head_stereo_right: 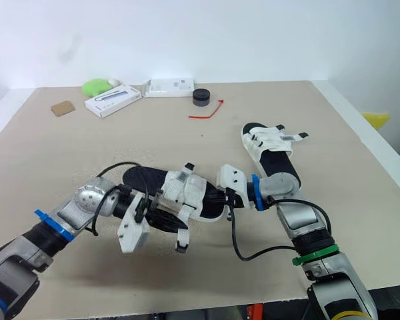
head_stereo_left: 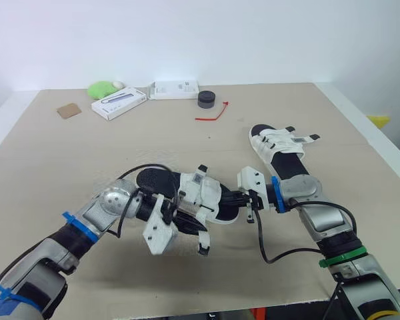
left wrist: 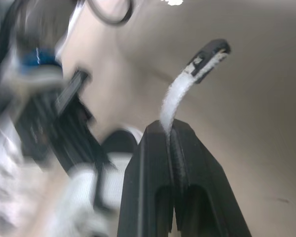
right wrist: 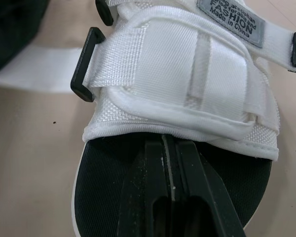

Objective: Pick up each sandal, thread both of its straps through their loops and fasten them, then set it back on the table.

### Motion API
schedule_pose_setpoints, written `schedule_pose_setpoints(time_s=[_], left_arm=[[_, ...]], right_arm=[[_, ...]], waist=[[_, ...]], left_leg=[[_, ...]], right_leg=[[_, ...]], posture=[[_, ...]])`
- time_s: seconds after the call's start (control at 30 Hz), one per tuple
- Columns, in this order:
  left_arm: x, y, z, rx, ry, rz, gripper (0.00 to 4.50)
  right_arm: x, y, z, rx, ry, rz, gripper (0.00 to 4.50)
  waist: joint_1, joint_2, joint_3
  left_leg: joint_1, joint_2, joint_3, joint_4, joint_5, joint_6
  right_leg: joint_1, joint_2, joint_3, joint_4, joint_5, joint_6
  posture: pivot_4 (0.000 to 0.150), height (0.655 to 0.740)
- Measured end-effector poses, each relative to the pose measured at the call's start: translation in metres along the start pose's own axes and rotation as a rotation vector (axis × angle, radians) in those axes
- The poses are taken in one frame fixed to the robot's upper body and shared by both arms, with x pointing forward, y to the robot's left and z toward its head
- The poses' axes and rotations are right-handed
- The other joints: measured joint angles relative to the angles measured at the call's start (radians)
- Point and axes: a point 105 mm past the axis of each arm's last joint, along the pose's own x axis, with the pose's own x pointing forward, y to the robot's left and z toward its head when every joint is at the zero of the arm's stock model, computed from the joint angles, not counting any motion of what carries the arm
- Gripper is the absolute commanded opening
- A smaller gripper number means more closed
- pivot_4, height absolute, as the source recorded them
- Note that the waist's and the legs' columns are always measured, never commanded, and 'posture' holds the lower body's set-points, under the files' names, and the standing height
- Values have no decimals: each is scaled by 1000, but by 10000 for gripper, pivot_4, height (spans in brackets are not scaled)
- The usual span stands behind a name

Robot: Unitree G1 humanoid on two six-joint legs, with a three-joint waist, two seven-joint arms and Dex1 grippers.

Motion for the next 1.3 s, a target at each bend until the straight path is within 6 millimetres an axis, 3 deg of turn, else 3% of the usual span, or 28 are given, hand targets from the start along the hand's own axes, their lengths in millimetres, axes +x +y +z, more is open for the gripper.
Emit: schedule_pose_setpoints(time_s=[0.17,0.27,0.37,0.6,0.93,1.3], left_arm=[[-5,33,7,-534,-140,86,907],[-5,65,20,-687,-237,123,907],[-4,81,21,-864,-270,130,907],[3,93,2,-1235,-288,179,907],[7,94,-28,-1485,-236,290,907],[9,90,-45,-1555,-158,330,907]], right_arm=[[0,0,0,0,1,0,0],[0,0,1,-2,-2,0,0],[0,-2,3,-15,-7,-3,0],[0,-3,3,-20,1,-13,0],[0,-2,0,-13,0,-24,0],[0,-2,1,-13,-1,-24,0]], waist=[[0,0,0],[0,0,0],[-3,0,0],[-1,0,0],[0,0,0],[0,0,0]], left_leg=[[0,0,-2,1,0,0],[-1,-1,-3,1,0,0],[0,-1,-3,1,0,1],[-1,-1,-5,0,0,1],[-1,-2,-6,1,0,0],[-1,-3,-6,1,0,-1]], right_leg=[[0,1,-1,0,-1,0],[0,1,-1,0,-1,0],[0,1,-1,1,-1,-1],[-1,1,-2,1,-1,-2],[0,0,-2,1,-1,-1],[0,-1,-1,1,-1,-1]], posture=[[1500,7400],[1500,7400],[1500,7400],[1500,7400],[1500,7400],[1500,7400]])
